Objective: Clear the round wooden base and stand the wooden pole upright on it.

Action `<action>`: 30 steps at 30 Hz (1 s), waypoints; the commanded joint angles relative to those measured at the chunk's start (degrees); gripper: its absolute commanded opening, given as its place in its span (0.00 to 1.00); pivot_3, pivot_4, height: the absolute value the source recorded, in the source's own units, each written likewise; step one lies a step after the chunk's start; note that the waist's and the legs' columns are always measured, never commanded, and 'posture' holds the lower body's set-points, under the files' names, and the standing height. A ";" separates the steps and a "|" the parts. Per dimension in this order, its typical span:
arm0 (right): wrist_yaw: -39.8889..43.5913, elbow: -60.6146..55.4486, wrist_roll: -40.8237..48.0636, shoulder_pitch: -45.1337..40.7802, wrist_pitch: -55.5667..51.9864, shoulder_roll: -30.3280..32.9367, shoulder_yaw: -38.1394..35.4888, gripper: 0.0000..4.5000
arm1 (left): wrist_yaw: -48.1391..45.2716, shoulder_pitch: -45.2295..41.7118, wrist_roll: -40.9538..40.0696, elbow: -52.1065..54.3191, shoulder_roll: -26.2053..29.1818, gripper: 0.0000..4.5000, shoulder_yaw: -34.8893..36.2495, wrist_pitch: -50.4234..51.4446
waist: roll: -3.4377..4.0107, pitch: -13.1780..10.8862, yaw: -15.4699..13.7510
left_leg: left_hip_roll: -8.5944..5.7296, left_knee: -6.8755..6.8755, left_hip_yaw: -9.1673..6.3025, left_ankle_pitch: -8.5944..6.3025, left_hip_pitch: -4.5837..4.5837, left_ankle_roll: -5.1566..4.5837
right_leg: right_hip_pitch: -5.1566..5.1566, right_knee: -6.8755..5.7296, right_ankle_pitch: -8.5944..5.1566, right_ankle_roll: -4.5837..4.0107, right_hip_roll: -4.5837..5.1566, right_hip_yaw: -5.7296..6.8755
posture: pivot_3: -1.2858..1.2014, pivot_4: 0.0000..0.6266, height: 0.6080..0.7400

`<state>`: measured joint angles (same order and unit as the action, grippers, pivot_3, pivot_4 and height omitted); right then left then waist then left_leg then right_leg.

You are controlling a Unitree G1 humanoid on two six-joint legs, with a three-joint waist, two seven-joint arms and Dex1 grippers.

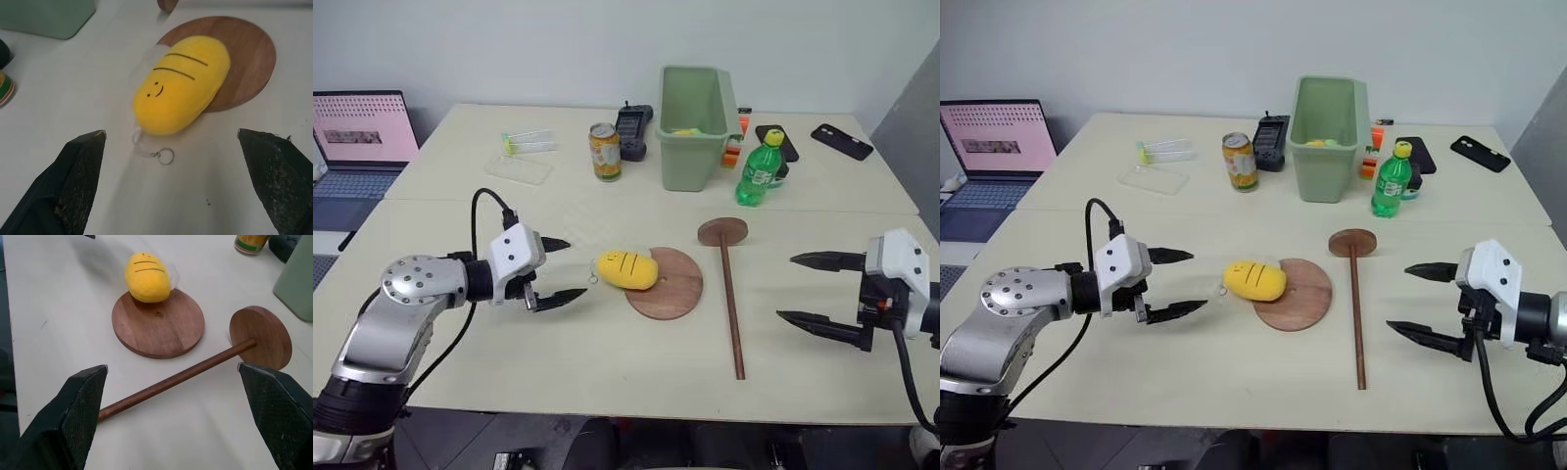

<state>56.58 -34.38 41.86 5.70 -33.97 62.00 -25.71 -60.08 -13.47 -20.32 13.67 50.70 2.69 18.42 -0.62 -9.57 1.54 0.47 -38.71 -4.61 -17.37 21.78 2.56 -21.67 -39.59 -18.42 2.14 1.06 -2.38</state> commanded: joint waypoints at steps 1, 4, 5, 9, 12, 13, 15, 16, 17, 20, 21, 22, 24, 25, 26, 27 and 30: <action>-0.62 -1.12 1.17 -1.04 -0.79 -0.61 -1.24 0.99 | -0.55 -0.61 -1.64 0.78 -0.18 1.00 2.21 -0.36 | 0.00 0.00 -0.01 | 0.00 0.00 0.00 0.00 0.01 0.00 | 0.00 0.00 0.00 0.00 0.00 0.00 | 0.52 0.24 1.00; -0.74 -1.14 0.82 -1.28 -1.08 -0.99 -1.40 0.99 | -0.23 -1.03 -0.76 0.50 -0.16 1.00 2.17 -0.99 | 0.00 0.00 0.00 | -0.01 0.00 0.00 0.00 0.00 0.00 | 0.00 0.01 0.00 0.00 0.00 -0.02 | 0.52 0.24 1.00; -0.75 -1.17 0.67 -1.32 -1.12 -1.10 -1.45 0.99 | -0.34 -1.28 -0.87 0.38 -0.37 1.00 2.31 -1.47 | 0.00 0.00 0.00 | -0.01 0.00 0.00 0.00 0.00 0.00 | 0.00 0.01 0.00 0.00 0.00 -0.01 | 0.52 0.24 1.00; -0.91 -1.05 0.49 -1.74 -1.45 -1.49 -1.79 0.99 | -3.20 -2.68 -3.68 -0.16 -0.85 1.00 2.66 -2.27 | 0.00 0.00 -0.02 | -0.01 0.00 0.01 0.00 0.01 0.00 | 0.00 0.01 0.00 0.00 0.00 0.00 | 0.52 0.24 1.00; -2.05 -1.51 2.61 -2.61 -3.10 -2.10 -2.82 0.99 | -4.56 -4.25 -3.09 -2.23 -0.89 1.00 1.77 -4.01 | 0.00 0.00 -0.01 | -0.01 -0.01 0.02 0.00 0.00 0.00 | 0.00 0.01 0.00 0.00 0.00 0.01 | 0.52 0.24 1.00; -3.50 -2.12 5.96 -3.50 -5.09 -2.59 -4.18 0.99 | -5.01 -5.74 -2.42 -3.42 -1.35 1.00 0.67 -4.64 | 0.00 0.00 -0.01 | -0.01 0.00 0.01 0.00 0.00 0.00 | 0.00 0.00 0.00 0.00 0.00 0.01 | 0.52 0.24 1.00; -5.33 -3.25 9.95 -4.49 -7.83 -3.04 -5.91 0.99 | -6.00 -7.98 -1.59 -5.02 -2.26 1.00 -1.12 -5.68 | 0.00 0.00 -0.05 | -0.01 -0.02 0.02 0.00 0.01 0.00 | 0.00 -0.01 0.00 0.00 -0.01 0.04 | 0.52 0.24 1.00; -5.73 -3.86 10.53 -4.29 -8.50 -3.04 -6.42 0.99 | -6.51 -8.90 -1.09 -5.55 -2.85 1.00 -2.11 -6.55 | 0.00 0.00 -0.08 | -0.01 -0.02 0.02 0.00 0.02 0.00 | 0.01 0.00 0.00 0.00 -0.01 0.05 | 0.52 0.24 1.00; -6.03 -4.26 10.73 -4.13 -8.91 -2.95 -6.63 0.99 | -6.98 -9.45 -0.76 -5.96 -3.22 1.00 -2.69 -7.25 | 0.00 0.00 -0.07 | -0.01 -0.02 0.02 0.00 0.02 0.00 | 0.01 0.00 0.00 0.00 -0.01 0.04 | 0.52 0.24 1.00; -7.45 -6.20 11.67 -2.48 -10.19 -3.56 -7.87 0.99 | -9.61 -12.11 0.81 -7.65 -5.90 1.00 -6.77 -10.22 | 0.00 0.00 -0.33 | -0.05 -0.02 0.03 0.00 0.05 0.00 | 0.04 0.07 0.00 0.00 0.00 0.06 | 0.52 0.24 1.00; -8.04 -6.81 12.14 -2.08 -10.61 -3.76 -8.23 0.99 | -10.32 -12.99 1.07 -8.29 -6.80 1.00 -7.93 -10.49 | -0.01 0.00 -0.36 | -0.05 -0.03 0.03 0.00 0.05 0.00 | 0.05 0.08 0.00 0.00 0.00 0.06 | 0.52 0.24 1.00; -8.55 -7.20 12.58 -1.96 -10.94 -3.82 -8.41 0.99 | -10.78 -13.55 1.20 -8.82 -7.32 1.00 -8.49 -10.60 | -0.01 0.00 -0.38 | -0.05 -0.03 0.04 0.00 0.06 0.00 | 0.05 0.09 0.00 0.00 0.00 0.05 | 0.52 0.24 1.00; -9.87 -8.66 13.90 -1.47 -11.80 -4.14 -8.83 0.99 | -11.49 -15.36 3.49 -12.12 -8.93 1.00 -10.68 -13.00 | -0.01 0.00 -0.30 | -0.05 -0.04 0.05 0.00 0.06 0.00 | 0.04 0.06 0.01 0.00 0.00 0.05 | 0.52 0.24 1.00; -10.41 -9.35 14.57 -1.22 -12.20 -4.28 -9.03 0.99 | -11.73 -16.22 4.78 -13.97 -9.62 1.00 -11.74 -14.41 | -0.01 0.00 -0.27 | -0.04 -0.04 0.05 0.00 0.04 0.00 | 0.05 0.05 0.01 0.00 -0.02 0.06 | 0.52 0.24 1.00; -11.09 -10.14 15.39 -0.95 -12.58 -4.46 -9.25 0.99 | -11.59 -17.31 6.68 -16.43 -10.52 1.00 -13.10 -16.02 | -0.01 0.00 -0.25 | -0.04 -0.04 0.04 0.00 0.04 0.00 | 0.05 0.04 0.01 0.00 -0.02 0.06 | 0.52 0.24 1.00; -11.64 -10.80 16.04 -0.74 -12.81 -4.56 -9.35 0.99 | -11.74 -18.19 8.01 -18.59 -11.33 1.00 -14.13 -17.49 | -0.01 0.00 -0.22 | -0.04 -0.04 0.04 0.00 0.04 0.00 | 0.05 0.03 0.01 0.00 -0.04 0.07 | 0.52 0.24 1.00; -13.39 -12.32 17.44 -0.59 -13.12 -4.70 -8.78 0.99 | -9.75 -21.01 13.71 -25.27 -13.85 1.00 -17.16 -22.62 | -0.02 0.00 -0.17 | -0.07 -0.05 0.07 0.00 0.03 0.00 | 0.06 0.03 0.01 0.00 -0.04 0.10 | 0.52 0.24 1.00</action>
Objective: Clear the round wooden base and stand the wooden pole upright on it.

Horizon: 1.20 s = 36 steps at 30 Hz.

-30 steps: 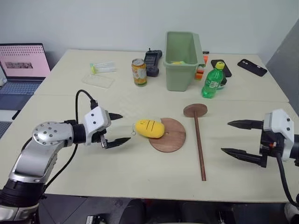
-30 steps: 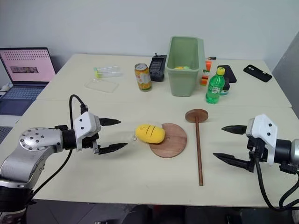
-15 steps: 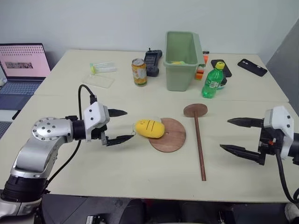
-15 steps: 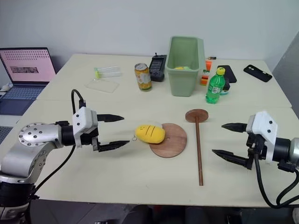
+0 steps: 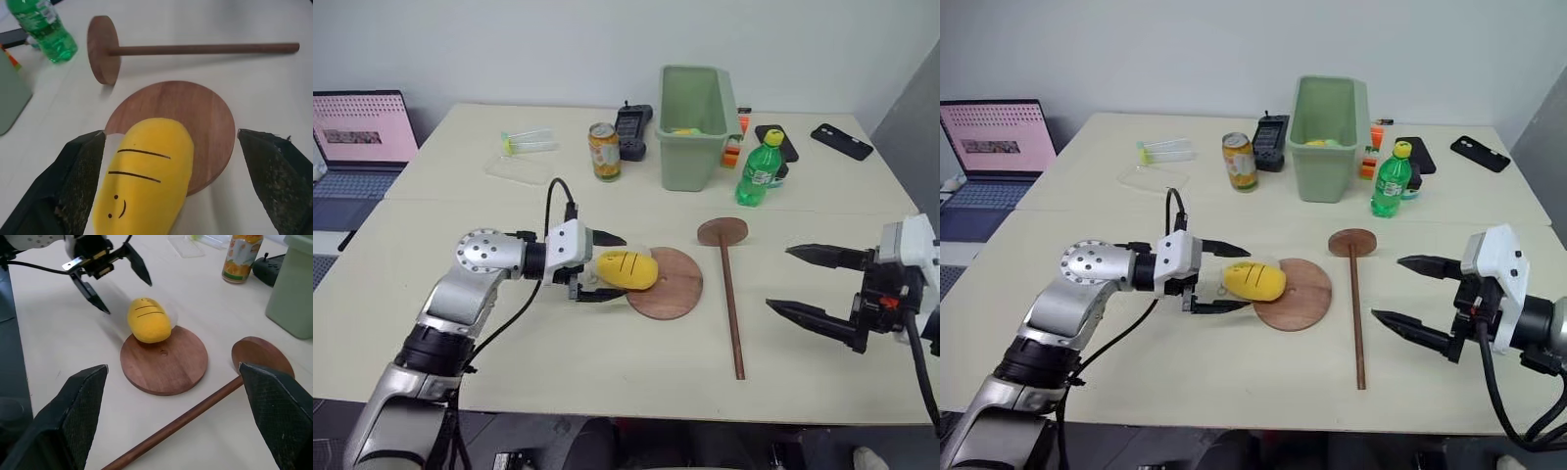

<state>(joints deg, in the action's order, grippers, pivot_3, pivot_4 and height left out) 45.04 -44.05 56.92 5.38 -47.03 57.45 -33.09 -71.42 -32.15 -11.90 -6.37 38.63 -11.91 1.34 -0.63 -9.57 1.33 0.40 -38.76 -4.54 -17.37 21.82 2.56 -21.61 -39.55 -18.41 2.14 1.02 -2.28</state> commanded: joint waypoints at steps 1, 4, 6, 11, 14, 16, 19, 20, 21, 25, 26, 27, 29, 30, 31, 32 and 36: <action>-2.28 -3.06 2.50 -0.17 -0.06 -0.07 -1.01 0.99 | 1.77 -3.00 6.17 -6.93 -2.61 1.00 -3.04 -7.01 | -0.01 0.00 0.02 | 0.01 0.00 0.02 0.00 0.00 0.00 | 0.00 0.00 0.00 0.00 0.00 0.00 | 0.52 0.24 1.00; -2.80 -4.45 0.88 0.44 0.37 0.67 1.13 0.99 | 3.32 -4.87 8.77 -11.84 -5.33 1.00 -4.25 -11.35 | -0.03 -0.01 0.04 | 0.00 -0.02 0.01 0.00 0.02 0.00 | 0.00 0.02 0.00 0.00 0.01 0.01 | 0.52 0.24 1.00; -3.06 -5.11 -1.06 0.69 0.97 0.96 3.06 0.99 | 5.21 -6.21 10.96 -15.46 -7.45 1.00 -4.97 -13.94 | -0.04 -0.02 0.01 | 0.00 -0.03 -0.02 0.00 0.04 0.00 | 0.00 0.01 0.00 0.00 0.01 0.02 | 0.52 0.24 1.00; -2.71 -6.08 -2.25 0.06 1.84 1.21 5.45 1.00 | 4.66 -7.39 11.56 -19.77 -9.80 0.92 -5.19 -17.37 | -0.04 -0.01 0.02 | -0.02 -0.05 -0.02 0.00 0.05 0.00 | 0.00 0.01 0.00 0.01 0.03 0.03 | 0.52 0.24 1.00; -2.49 -6.20 -3.15 -0.36 2.34 1.33 6.55 1.00 | 4.25 -7.82 11.81 -21.35 -10.16 0.80 -5.19 -18.94 | -0.04 -0.01 0.06 | -0.01 -0.05 -0.03 0.00 0.05 0.00 | -0.01 0.00 0.00 0.01 0.02 0.04 | 0.52 0.24 1.00; -2.28 -6.10 -4.00 -0.58 2.76 1.46 7.37 1.00 | 4.15 -8.10 11.90 -22.13 -10.23 0.72 -5.16 -19.64 | -0.04 -0.01 0.09 | -0.01 -0.05 -0.02 0.00 0.04 0.00 | -0.01 -0.01 0.00 0.01 0.02 0.05 | 0.52 0.24 1.00; -1.79 -6.10 -5.39 -0.40 3.61 1.32 8.57 1.00 | 3.92 -8.40 11.67 -22.89 -10.17 0.61 -4.95 -20.10 | -0.05 -0.01 0.13 | -0.02 -0.05 -0.02 0.00 0.04 0.00 | -0.01 -0.01 0.00 0.01 0.02 0.07 | 0.52 0.24 1.00; -1.59 -6.09 -5.81 -0.36 3.90 1.29 8.93 1.00 | 3.84 -8.40 11.49 -22.97 -10.13 0.58 -4.84 -20.22 | -0.05 -0.01 0.13 | -0.02 -0.05 -0.03 0.00 0.04 -0.01 | 0.00 0.00 0.00 0.01 0.02 0.08 | 0.52 0.24 1.00; -1.42 -6.04 -6.15 -0.37 4.17 1.28 9.26 1.00 | 3.95 -8.38 11.33 -23.04 -10.15 0.53 -4.65 -20.41 | -0.04 -0.01 0.15 | -0.02 -0.05 -0.03 0.00 0.04 0.00 | 0.00 -0.01 0.00 0.01 0.02 0.08 | 0.52 0.24 1.00; -0.42 -5.51 -6.82 -1.25 5.06 1.22 10.59 1.00 | 5.93 -8.51 10.65 -23.02 -10.56 0.35 -3.24 -21.56 | -0.05 -0.01 0.15 | -0.02 -0.05 -0.04 0.00 0.04 0.00 | 0.00 -0.01 0.00 0.01 0.02 0.08 | 0.52 0.24 1.00; -0.05 -5.29 -6.88 -1.70 5.33 1.25 11.02 1.00 | 6.10 -8.56 10.11 -22.70 -10.67 0.31 -2.75 -21.33 | -0.05 -0.01 0.15 | -0.02 -0.06 -0.05 0.00 0.03 0.00 | -0.01 -0.01 0.00 0.01 0.02 0.08 | 0.52 0.24 1.00; 0.65 -4.78 -6.96 -2.89 5.73 1.60 11.92 1.00 | 6.43 -8.54 8.98 -21.67 -10.38 0.27 -1.51 -20.09 | -0.05 -0.01 0.15 | -0.02 -0.06 -0.05 0.00 0.03 0.00 | 0.00 -0.01 0.00 0.01 0.03 0.08 | 0.52 0.24 1.00; 1.71 -3.87 -7.15 -5.03 6.28 2.08 13.47 1.00 | 6.89 -8.40 7.49 -20.16 -9.50 0.20 0.39 -18.29 | -0.06 -0.02 0.17 | -0.02 -0.07 -0.06 0.00 0.05 0.00 | -0.05 -0.05 0.00 0.01 0.02 0.09 | 0.52 0.24 1.00; 2.32 -3.24 -7.27 -6.64 6.48 2.28 14.58 1.00 | 7.52 -8.10 7.03 -19.49 -8.29 0.17 1.71 -17.39 | -0.07 -0.03 0.19 | -0.01 -0.07 -0.08 0.00 0.04 0.00 | -0.05 -0.07 0.00 0.01 0.02 0.08 | 0.52 0.24 1.00; 2.87 -2.59 -7.58 -8.29 6.72 2.42 15.82 1.00 | 8.30 -7.64 6.71 -19.04 -6.92 0.13 3.19 -16.63 | -0.07 -0.03 0.27 | -0.01 -0.07 -0.08 0.00 0.02 0.00 | -0.05 -0.07 0.00 0.01 0.02 0.09 | 0.52 0.24 1.00; 3.47 -1.72 -7.92 -10.71 7.00 2.34 17.86 1.00 | 9.66 -6.76 7.12 -19.25 -4.48 0.11 5.22 -16.87 | -0.08 -0.03 0.53 | 0.01 -0.06 -0.08 0.00 0.02 0.00 | -0.06 -0.08 0.00 0.01 0.02 0.09 | 0.52 0.24 1.00; 4.55 1.40 -9.90 -18.04 7.87 0.07 24.92 1.00 | 15.37 -3.01 8.73 -20.77 2.88 0.05 11.07 -16.62 | -0.08 -0.04 1.15 | 0.19 -0.01 -0.09 0.00 -0.07 0.00 | -0.16 -0.16 0.00 0.01 -0.02 0.00 | 0.52 0.24 1.00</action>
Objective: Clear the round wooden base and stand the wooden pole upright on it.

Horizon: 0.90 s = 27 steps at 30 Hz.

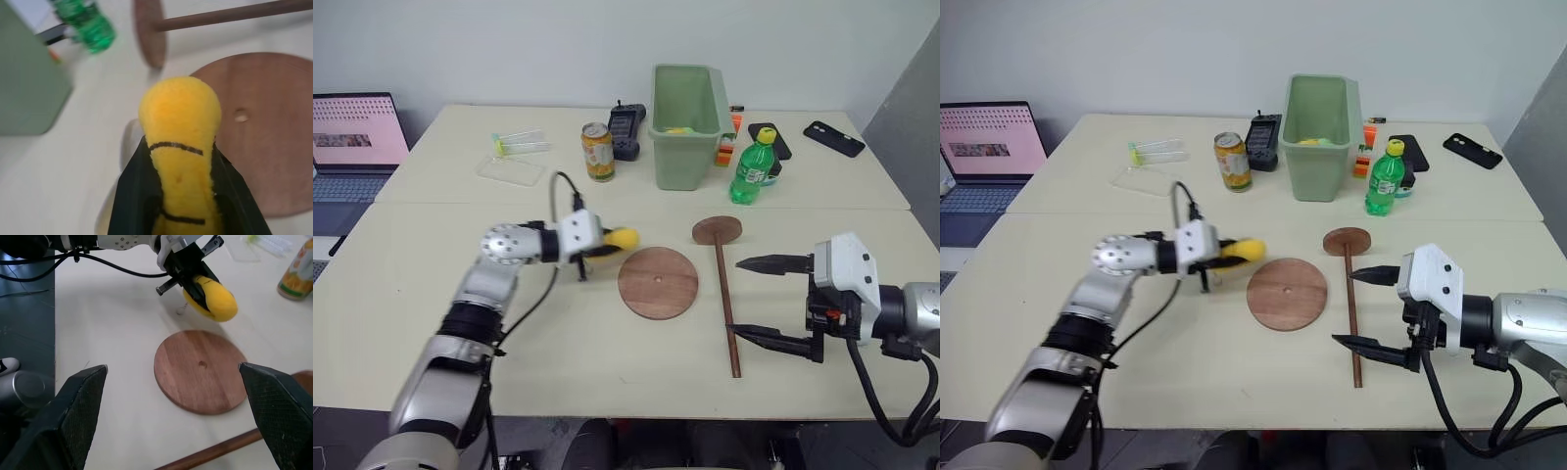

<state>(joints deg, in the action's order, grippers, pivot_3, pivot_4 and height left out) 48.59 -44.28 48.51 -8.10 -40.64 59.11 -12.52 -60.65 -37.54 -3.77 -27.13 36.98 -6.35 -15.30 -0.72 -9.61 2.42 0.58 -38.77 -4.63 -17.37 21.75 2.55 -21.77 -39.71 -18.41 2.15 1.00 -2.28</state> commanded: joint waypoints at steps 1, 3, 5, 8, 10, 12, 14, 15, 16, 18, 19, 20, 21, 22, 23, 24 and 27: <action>1.15 2.47 -2.11 -6.47 1.68 -2.50 6.30 1.00 | 6.38 3.08 0.95 -0.86 5.98 0.05 6.92 0.09 | 0.00 0.00 0.18 | 0.00 0.03 -0.06 0.00 0.00 0.00 | -0.01 -0.01 0.00 0.00 0.01 0.04 | 0.52 0.24 1.00; 0.97 4.36 -3.28 -10.43 1.50 -4.69 9.90 1.00 | 11.56 3.50 1.00 -3.25 7.23 0.05 9.94 1.39 | 0.00 0.00 0.02 | 0.02 0.02 -0.07 0.00 0.03 0.00 | -0.06 -0.02 0.00 0.00 0.04 0.04 | 0.52 0.24 1.00; 1.34 6.31 -5.00 -13.70 1.82 -6.62 12.88 1.00 | 16.78 3.36 1.62 -6.14 7.88 0.05 12.08 2.75 | -0.03 -0.03 -0.45 | -0.06 -0.05 -0.10 0.00 0.09 0.00 | -0.07 -0.06 0.00 0.00 0.04 0.09 | 0.52 0.24 1.00; 2.63 9.73 -7.83 -19.91 3.05 -10.80 18.26 1.00 | 26.30 3.68 4.48 -12.03 9.65 0.05 14.45 4.74 | -0.10 -0.03 -1.02 | -0.20 -0.10 -0.15 0.00 0.14 0.00 | -0.06 -0.01 0.00 0.01 0.13 0.11 | 0.52 0.24 1.00; 3.38 11.49 -8.99 -23.00 3.58 -13.52 20.56 1.00 | 31.56 3.91 5.16 -15.17 10.01 0.05 15.66 6.72 | -0.10 -0.03 -0.66 | -0.21 -0.11 -0.09 0.00 0.12 0.00 | -0.12 -0.06 0.00 0.02 0.13 0.07 | 0.52 0.24 1.00; 4.29 12.74 -10.25 -24.46 4.19 -15.07 21.85 1.00 | 34.06 3.81 4.90 -17.33 9.73 0.05 16.38 7.91 | -0.11 -0.03 -0.78 | -0.19 -0.09 -0.05 0.00 0.20 0.00 | -0.30 -0.18 0.00 0.02 0.12 0.05 | 0.52 0.24 1.00; 4.93 13.38 -11.08 -25.12 4.51 -15.98 22.53 1.00 | 36.01 3.72 5.19 -18.85 9.52 0.05 16.42 8.58 | -0.13 -0.02 -0.93 | -0.15 -0.08 -0.09 0.01 0.32 0.01 | -0.41 -0.18 0.00 0.02 0.13 0.10 | 0.52 0.24 1.00; 5.16 13.54 -11.31 -25.27 4.60 -16.21 22.67 1.00 | 36.35 3.62 4.92 -19.31 9.33 0.05 16.51 9.02 | -0.13 -0.02 -0.93 | -0.15 -0.10 -0.12 0.02 0.48 0.03 | -0.52 -0.19 0.00 0.02 0.19 0.14 | 0.52 0.24 1.00; 5.40 13.68 -11.52 -25.32 4.70 -16.35 22.70 1.00 | 36.53 3.51 4.69 -19.57 9.18 0.05 16.52 9.33 | -0.14 -0.02 -0.94 | -0.15 -0.11 -0.13 0.02 0.50 0.04 | -0.53 -0.19 0.00 0.02 0.21 0.14 | 0.52 0.24 1.00; 5.77 13.81 -11.81 -25.32 4.63 -16.67 22.53 1.00 | 37.31 3.39 4.04 -19.68 8.78 0.05 16.87 9.36 | -0.14 -0.01 -0.92 | -0.15 -0.14 -0.12 0.02 0.56 0.04 | -0.55 -0.21 0.00 0.01 0.28 0.13 | 0.52 0.24 1.00; 5.86 13.76 -11.82 -25.32 4.47 -16.75 22.29 1.00 | 38.15 3.19 3.81 -19.60 8.49 0.13 17.16 10.06 | -0.14 -0.01 -0.92 | -0.15 -0.14 -0.12 0.02 0.56 0.04 | -0.56 -0.21 0.00 0.01 0.29 0.13 | 0.52 0.24 1.00; 5.92 13.72 -11.82 -25.33 4.36 -16.79 22.11 1.00 | 38.73 3.05 3.66 -19.53 8.29 0.21 17.36 10.61 | -0.14 -0.01 -0.90 | -0.15 -0.14 -0.12 0.02 0.56 0.04 | -0.56 -0.21 0.00 0.01 0.29 0.13 | 0.52 0.24 1.00; 6.02 13.60 -11.64 -25.36 4.12 -16.65 21.78 1.00 | 39.21 3.00 3.70 -19.23 8.11 0.22 17.42 10.92 | -0.14 -0.01 -0.88 | -0.13 -0.14 -0.13 0.02 0.56 0.04 | -0.56 -0.22 0.01 0.01 0.29 0.13 | 0.52 0.24 1.00; 6.08 13.52 -11.50 -25.38 3.96 -16.54 21.55 1.00 | 39.52 3.00 3.75 -18.99 8.00 0.25 17.43 11.09 | -0.14 -0.01 -0.80 | -0.13 -0.14 -0.13 0.02 0.55 0.04 | -0.56 -0.23 0.01 0.01 0.29 0.13 | 0.52 0.24 1.00; 6.17 13.37 -11.26 -25.49 3.73 -16.44 21.33 1.00 | 39.80 3.05 3.78 -18.70 7.94 0.29 17.37 11.09 | -0.14 -0.01 -0.77 | -0.12 -0.14 -0.12 0.02 0.55 0.04 | -0.57 -0.23 0.01 0.01 0.29 0.12 | 0.52 0.24 1.00; 6.30 13.23 -11.04 -25.59 3.55 -16.34 21.16 1.00 | 39.99 3.09 3.49 -18.36 7.76 0.35 17.52 11.51 | -0.14 -0.01 -0.70 | -0.12 -0.14 -0.12 0.02 0.55 0.04 | -0.57 -0.23 0.01 0.01 0.29 0.12 | 0.52 0.24 1.00; 6.60 12.92 -10.74 -25.78 3.15 -16.27 20.90 1.00 | 40.51 3.38 2.62 -17.20 7.45 0.50 17.99 12.56 | -0.14 -0.01 -0.69 | -0.12 -0.14 -0.11 0.02 0.55 0.04 | -0.58 -0.24 0.01 0.01 0.29 0.11 | 0.52 0.24 1.00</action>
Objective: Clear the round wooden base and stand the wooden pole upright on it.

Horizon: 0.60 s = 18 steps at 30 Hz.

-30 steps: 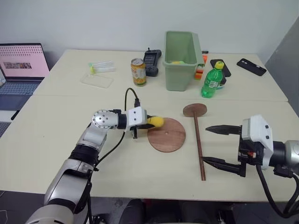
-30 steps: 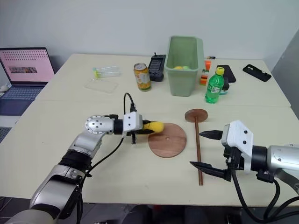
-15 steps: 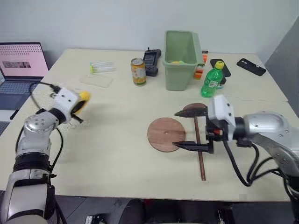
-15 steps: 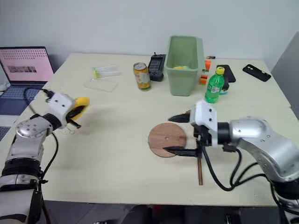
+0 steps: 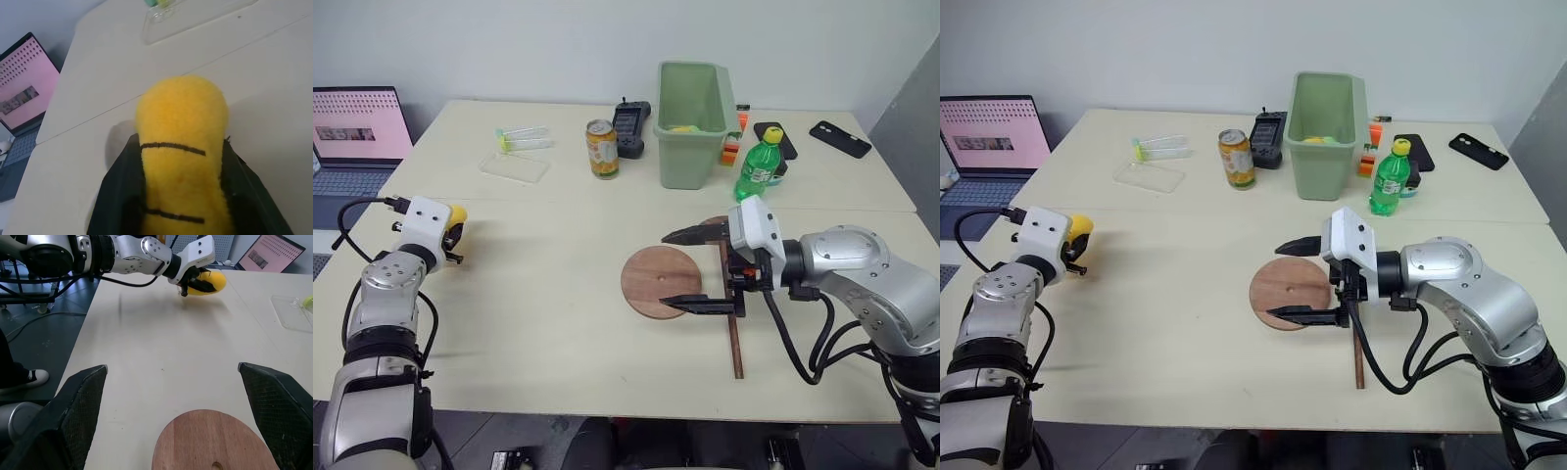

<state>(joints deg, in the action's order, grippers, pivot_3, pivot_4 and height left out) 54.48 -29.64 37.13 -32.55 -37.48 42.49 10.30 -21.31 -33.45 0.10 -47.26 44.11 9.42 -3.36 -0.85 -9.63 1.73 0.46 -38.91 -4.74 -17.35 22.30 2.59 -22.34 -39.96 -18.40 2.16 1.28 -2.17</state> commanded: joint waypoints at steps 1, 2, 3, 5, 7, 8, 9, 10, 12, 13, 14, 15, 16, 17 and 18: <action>0.79 -1.78 0.56 -1.34 -0.06 0.37 -1.94 1.00 | 1.10 -0.31 -1.82 3.99 0.16 0.55 2.50 1.04 | 0.00 0.00 0.00 | 0.00 0.00 0.00 0.00 0.00 0.00 | 0.00 0.00 0.00 0.00 0.00 0.01 | 0.52 0.24 1.00; 0.81 -1.87 0.48 -1.34 -0.15 0.34 -1.92 1.00 | 1.01 0.02 -2.26 4.77 0.07 0.58 2.73 1.34 | 0.00 0.00 -0.01 | 0.00 0.00 0.00 0.00 0.00 0.00 | 0.00 0.00 0.00 0.00 0.00 0.00 | 0.52 0.24 1.00; 0.97 -1.93 0.22 -1.24 -0.07 0.46 -1.87 1.00 | 1.03 0.54 -3.00 6.20 -0.20 0.65 3.33 1.58 | 0.00 0.00 -0.04 | 0.00 0.00 0.00 0.00 0.00 0.00 | 0.00 0.00 0.00 0.00 0.00 -0.01 | 0.52 0.24 1.00; 1.17 -2.05 -0.08 -0.94 0.09 0.66 -1.93 1.00 | 0.40 1.89 -5.42 10.25 -0.86 0.73 5.06 3.13 | 0.00 0.00 -0.01 | 0.00 0.00 0.00 0.00 0.01 0.00 | 0.00 0.01 0.00 0.00 0.01 -0.02 | 0.52 0.24 1.00; 1.31 -2.05 -0.36 -0.67 0.36 0.84 -2.00 1.00 | -0.21 3.56 -7.29 14.66 -1.22 0.82 6.49 4.34 | 0.00 0.00 -0.01 | 0.01 0.00 0.00 0.00 0.00 0.00 | 0.00 0.00 0.00 0.00 0.02 -0.02 | 0.52 0.24 1.00; 1.41 -1.92 -0.54 -0.57 0.57 0.92 -2.04 1.00 | -0.23 4.61 -8.05 17.31 -1.31 0.85 7.28 5.07 | -0.01 0.00 -0.02 | 0.02 0.00 -0.01 0.00 0.00 0.00 | 0.00 0.00 0.00 0.00 0.03 -0.03 | 0.52 0.24 1.00; 1.50 -1.92 -0.68 -0.39 0.78 1.05 -2.13 1.00 | -0.06 5.84 -8.63 19.97 -1.34 0.90 8.02 6.00 | -0.01 0.00 -0.01 | 0.03 0.00 -0.01 0.00 0.00 0.01 | -0.01 0.00 0.00 0.00 0.04 -0.03 | 0.52 0.24 1.00; 1.57 -1.86 -0.80 -0.26 0.95 1.14 -2.21 1.00 | 0.00 7.02 -9.31 22.35 -1.39 0.93 8.70 7.02 | -0.01 0.00 -0.02 | 0.03 0.00 -0.01 0.00 0.01 0.01 | 0.00 0.01 0.00 0.00 0.04 -0.05 | 0.52 0.24 1.00; 1.76 -1.58 -1.06 -0.11 1.32 1.19 -2.27 1.00 | 0.32 8.99 -9.90 25.86 -1.43 0.98 9.65 8.72 | -0.01 0.00 -0.03 | 0.04 0.00 -0.01 0.00 0.00 0.01 | 0.00 0.01 0.00 0.00 0.05 -0.07 | 0.52 0.24 1.00; 1.86 -1.48 -1.20 -0.02 1.54 1.22 -2.29 1.00 | 0.58 9.78 -10.00 27.09 -1.43 0.98 10.02 9.37 | -0.01 0.01 -0.03 | 0.03 0.00 -0.01 0.00 0.00 0.01 | -0.01 0.01 0.00 0.00 0.05 -0.07 | 0.52 0.24 1.00; 1.95 -1.32 -1.35 0.04 1.79 1.22 -2.27 1.00 | 0.97 10.37 -10.11 28.05 -1.49 0.98 10.45 9.92 | -0.01 0.00 -0.03 | 0.03 0.01 -0.01 0.00 0.00 0.00 | 0.00 0.00 0.00 0.00 0.05 -0.09 | 0.52 0.24 1.00; 2.01 -1.22 -1.45 0.08 1.96 1.21 -2.25 1.00 | 1.24 10.74 -10.19 28.71 -1.56 0.98 10.76 10.36 | -0.01 0.01 -0.03 | 0.03 0.01 -0.02 0.00 0.00 0.00 | 0.00 0.01 0.00 0.00 0.05 -0.08 | 0.52 0.24 1.00; 2.12 -0.97 -1.67 0.07 2.24 1.13 -2.19 1.00 | 1.25 10.95 -10.70 29.38 -1.70 0.98 11.33 10.58 | -0.01 0.01 -0.04 | 0.03 0.00 -0.02 0.00 0.00 0.00 | 0.00 0.00 0.00 0.00 0.05 -0.07 | 0.52 0.24 1.00; 2.26 -0.87 -1.80 0.18 2.49 1.13 -2.31 1.00 | 1.15 11.23 -11.30 30.38 -1.89 0.98 11.89 10.83 | -0.01 0.01 -0.06 | 0.02 0.00 -0.02 0.00 0.00 0.00 | 0.00 0.00 0.00 0.00 0.05 -0.06 | 0.52 0.24 1.00; 2.28 -0.79 -1.80 0.35 2.64 1.11 -2.67 1.00 | 0.56 11.46 -12.15 31.91 -2.13 0.98 12.33 10.68 | -0.01 0.01 -0.09 | 0.02 0.00 -0.02 0.00 0.00 0.00 | 0.00 0.00 0.00 0.00 0.05 -0.05 | 0.52 0.24 1.00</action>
<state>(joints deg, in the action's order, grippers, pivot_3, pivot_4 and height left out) 56.23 -29.84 35.24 -32.31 -36.27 43.37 10.02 -20.63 -22.00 -10.11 -19.66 41.95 19.12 7.51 -0.86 -9.62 1.64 0.48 -38.90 -4.75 -17.35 22.30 2.59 -22.34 -39.96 -18.40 2.16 1.33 -2.21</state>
